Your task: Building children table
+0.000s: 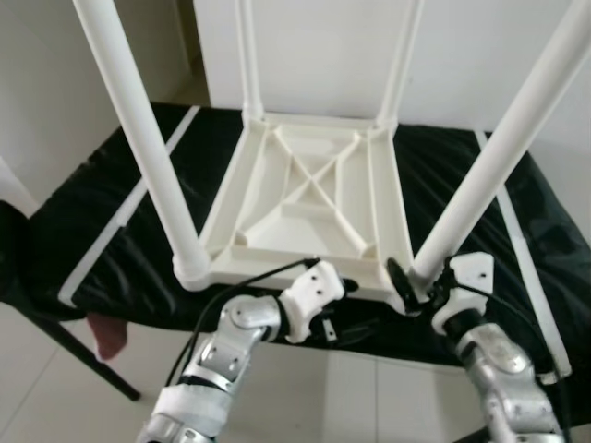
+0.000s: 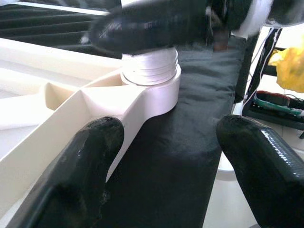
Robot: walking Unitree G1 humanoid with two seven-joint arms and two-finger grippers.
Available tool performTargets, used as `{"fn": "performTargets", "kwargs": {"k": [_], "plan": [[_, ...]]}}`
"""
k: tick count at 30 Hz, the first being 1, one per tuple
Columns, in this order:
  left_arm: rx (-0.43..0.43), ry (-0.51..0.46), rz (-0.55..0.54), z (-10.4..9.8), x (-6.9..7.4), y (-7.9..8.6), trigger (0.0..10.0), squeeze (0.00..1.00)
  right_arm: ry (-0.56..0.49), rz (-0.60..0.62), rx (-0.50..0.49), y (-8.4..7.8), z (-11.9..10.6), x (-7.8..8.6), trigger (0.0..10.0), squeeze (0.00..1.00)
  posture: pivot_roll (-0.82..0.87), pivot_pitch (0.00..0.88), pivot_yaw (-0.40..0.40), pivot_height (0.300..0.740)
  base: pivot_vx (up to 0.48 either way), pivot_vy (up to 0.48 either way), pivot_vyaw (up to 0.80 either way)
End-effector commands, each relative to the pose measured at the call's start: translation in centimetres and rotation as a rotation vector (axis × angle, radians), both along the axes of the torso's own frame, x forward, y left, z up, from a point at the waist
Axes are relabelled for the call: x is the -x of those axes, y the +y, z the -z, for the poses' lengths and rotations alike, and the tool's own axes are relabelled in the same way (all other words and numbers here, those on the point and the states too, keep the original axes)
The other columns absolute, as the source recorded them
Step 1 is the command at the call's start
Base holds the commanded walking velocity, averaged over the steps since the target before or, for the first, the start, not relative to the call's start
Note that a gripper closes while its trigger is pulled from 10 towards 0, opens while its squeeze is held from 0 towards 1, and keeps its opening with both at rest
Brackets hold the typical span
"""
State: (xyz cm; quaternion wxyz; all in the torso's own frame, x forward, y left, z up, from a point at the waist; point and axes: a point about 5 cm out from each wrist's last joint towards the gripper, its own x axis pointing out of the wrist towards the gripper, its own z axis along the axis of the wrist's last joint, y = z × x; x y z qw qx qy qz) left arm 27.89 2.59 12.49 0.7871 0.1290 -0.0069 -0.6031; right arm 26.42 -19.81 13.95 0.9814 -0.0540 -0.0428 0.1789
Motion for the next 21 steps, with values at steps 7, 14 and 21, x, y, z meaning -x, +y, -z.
{"fn": "performTargets", "kwargs": {"k": [7, 14, 21], "plan": [[0.009, -0.025, -0.085, -0.2, -0.4, 0.1, 10.0, 0.0, 0.065, -0.097, 0.056, -0.8, 0.8, -0.4, 9.6, 0.0, -0.03, 0.0, -0.012, 0.74, 0.0, 0.0, 0.0], [0.011, -0.025, -0.09, -0.3, -0.5, 0.2, 10.0, 0.0, 0.102, -0.131, 0.081, -1.4, 1.3, -0.6, 0.0, 0.0, -0.02, 0.004, -0.017, 0.74, 0.0, 0.0, 0.0], [0.011, -0.022, -0.095, -0.2, -0.4, 0.3, 10.0, 0.0, 0.117, -0.132, 0.065, -1.8, 1.5, -0.4, 0.0, 0.0, -0.02, 0.012, -0.017, 0.74, 0.0, 0.0, 0.0]]}}
